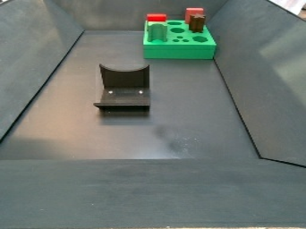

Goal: Pick up the hexagon object. Move up. Place the hexagon object on the fixture. Regrasp the hexagon object. Move to above the board. Insert the hexagon object.
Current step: Insert the hexagon object.

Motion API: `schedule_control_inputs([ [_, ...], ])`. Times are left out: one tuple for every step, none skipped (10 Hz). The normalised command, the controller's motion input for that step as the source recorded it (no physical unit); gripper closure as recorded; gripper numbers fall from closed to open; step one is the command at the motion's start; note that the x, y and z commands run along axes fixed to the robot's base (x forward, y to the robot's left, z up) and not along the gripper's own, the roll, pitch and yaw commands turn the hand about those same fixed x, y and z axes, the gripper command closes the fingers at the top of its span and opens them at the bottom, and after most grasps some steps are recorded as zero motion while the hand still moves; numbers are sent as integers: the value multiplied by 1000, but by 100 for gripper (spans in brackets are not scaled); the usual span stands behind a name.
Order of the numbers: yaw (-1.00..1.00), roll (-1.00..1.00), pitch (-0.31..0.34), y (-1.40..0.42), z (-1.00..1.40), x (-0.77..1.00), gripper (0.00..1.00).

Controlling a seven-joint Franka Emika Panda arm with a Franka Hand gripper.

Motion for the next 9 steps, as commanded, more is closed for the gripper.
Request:
schedule_control_inputs([
  [-223,-283,-104,83,-506,-300,100],
  [-366,-336,-101,91,-469,-449,100],
  [-466,-371,-36,106,-377,-351,100],
  [-534,-344,0,31,-334,-380,100],
  [-551,-324,0,0,-286,-437,100],
  [-486,-317,0,0,-306,-409,100],
  [-206,-284,0,3,-317,-291,100],
  [-177,-287,-1,0,-486,-469,100],
  [-66,-266,-43,0,-323,-269,100],
])
